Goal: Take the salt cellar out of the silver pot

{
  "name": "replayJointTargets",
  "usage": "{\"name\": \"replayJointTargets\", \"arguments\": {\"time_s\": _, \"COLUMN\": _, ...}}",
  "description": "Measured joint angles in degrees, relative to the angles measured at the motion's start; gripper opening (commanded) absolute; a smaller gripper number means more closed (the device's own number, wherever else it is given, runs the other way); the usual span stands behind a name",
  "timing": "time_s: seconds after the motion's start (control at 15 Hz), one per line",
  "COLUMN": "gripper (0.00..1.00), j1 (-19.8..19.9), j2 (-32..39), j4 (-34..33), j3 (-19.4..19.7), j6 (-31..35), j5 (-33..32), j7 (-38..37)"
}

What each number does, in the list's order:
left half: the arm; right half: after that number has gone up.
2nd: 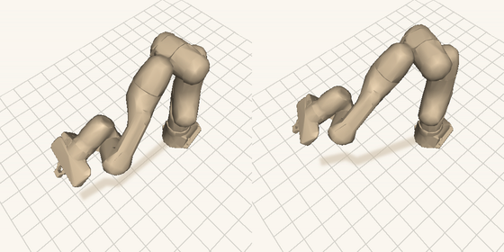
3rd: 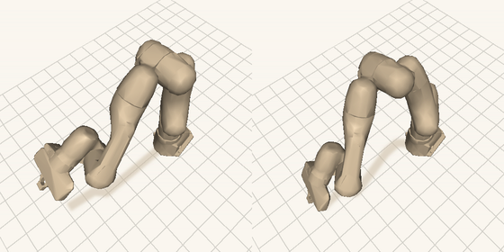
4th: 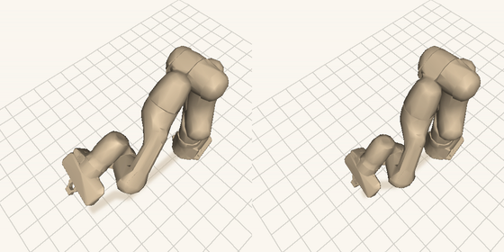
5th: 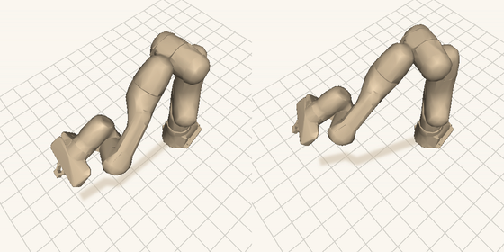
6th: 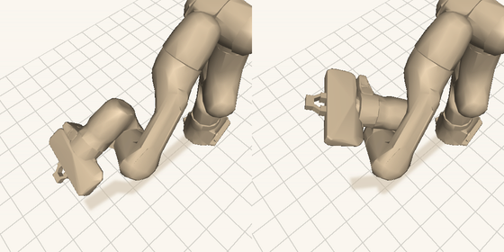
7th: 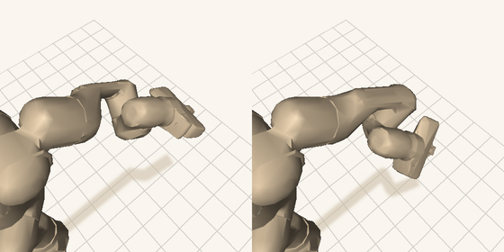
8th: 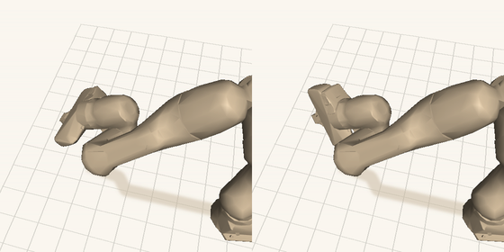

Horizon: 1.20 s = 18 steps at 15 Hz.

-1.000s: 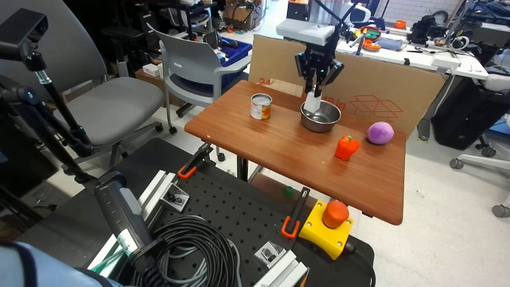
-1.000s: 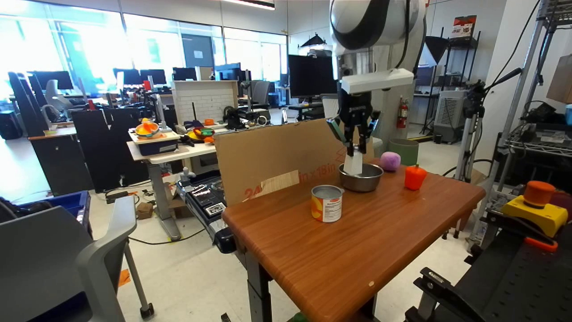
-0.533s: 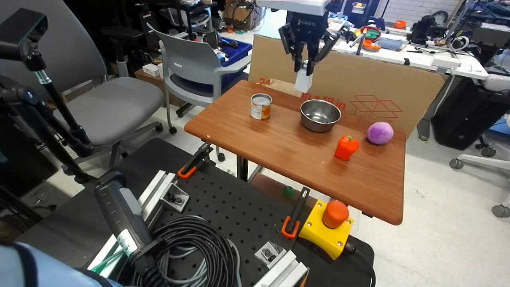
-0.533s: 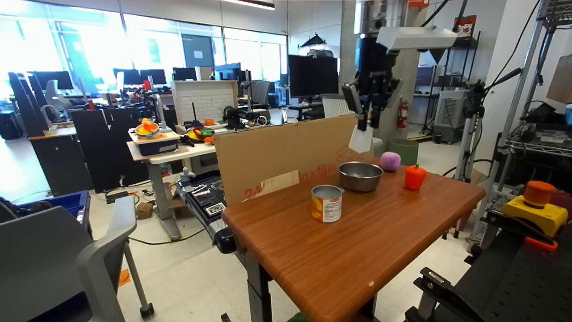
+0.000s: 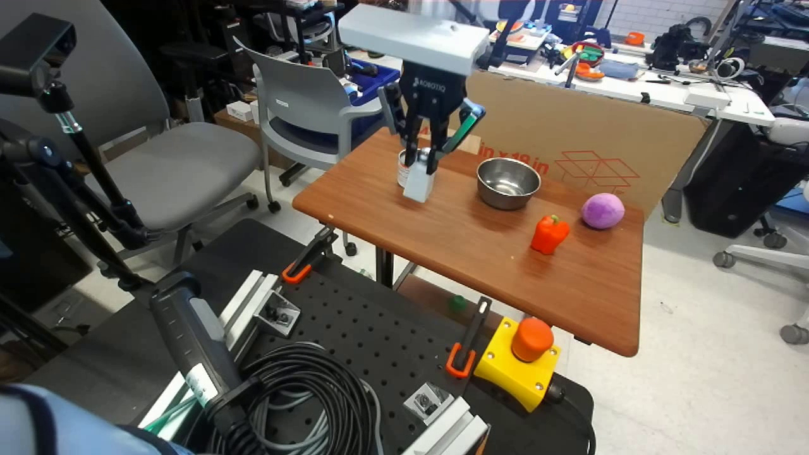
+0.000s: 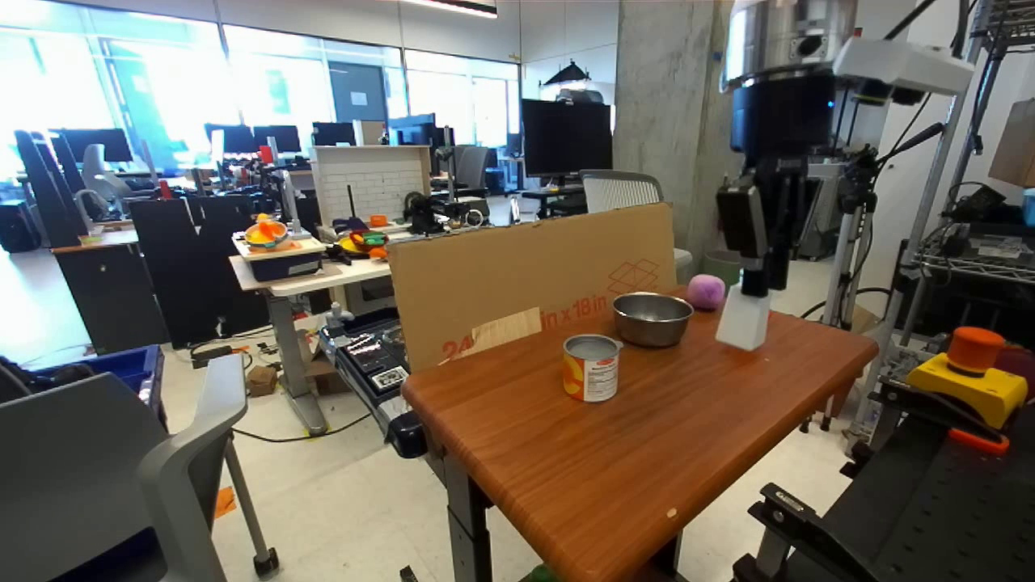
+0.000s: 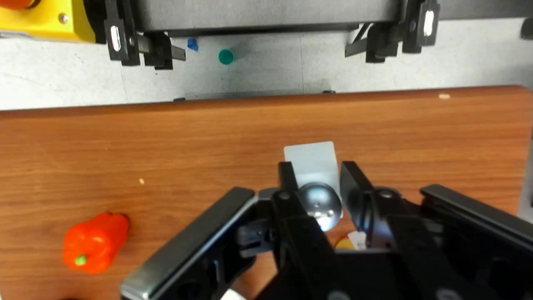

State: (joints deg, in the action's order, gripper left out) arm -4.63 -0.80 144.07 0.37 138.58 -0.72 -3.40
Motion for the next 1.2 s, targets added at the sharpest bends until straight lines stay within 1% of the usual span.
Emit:
{"name": "replayJointTargets", "arguments": {"time_s": 0.2, "gripper": 0.08, "j1": 0.0, "j2": 1.0, "j4": 2.27, "j3": -0.28, "j6": 0.13, "j5": -1.73, "j7": -0.63}}
{"name": "replayJointTargets", "arguments": {"time_s": 0.4, "gripper": 0.08, "j1": 0.1, "j2": 4.43, "j4": 2.37, "j3": -0.28, "j6": 1.02, "j5": -5.44, "j7": -3.39}}
{"name": "replayJointTargets", "arguments": {"time_s": 0.6, "gripper": 0.08, "j1": 0.24, "j2": 8.25, "j4": 2.16, "j3": -0.1, "j6": 3.47, "j5": -8.99, "j7": -6.12}}
{"name": "replayJointTargets", "arguments": {"time_s": 0.87, "gripper": 0.08, "j1": 0.23, "j2": 11.93, "j4": 0.49, "j3": 0.85, "j6": 6.7, "j5": -13.25, "j7": -9.89}}
{"name": "replayJointTargets", "arguments": {"time_s": 1.13, "gripper": 0.08, "j1": 0.23, "j2": 14.4, "j4": -2.8, "j3": 1.84, "j6": 8.09, "j5": -13.8, "j7": -11.01}}
{"name": "replayJointTargets", "arguments": {"time_s": 1.2, "gripper": 0.57, "j1": 0.22, "j2": 14.98, "j4": -3.66, "j3": 2.09, "j6": 8.09, "j5": -13.8, "j7": -11.02}}
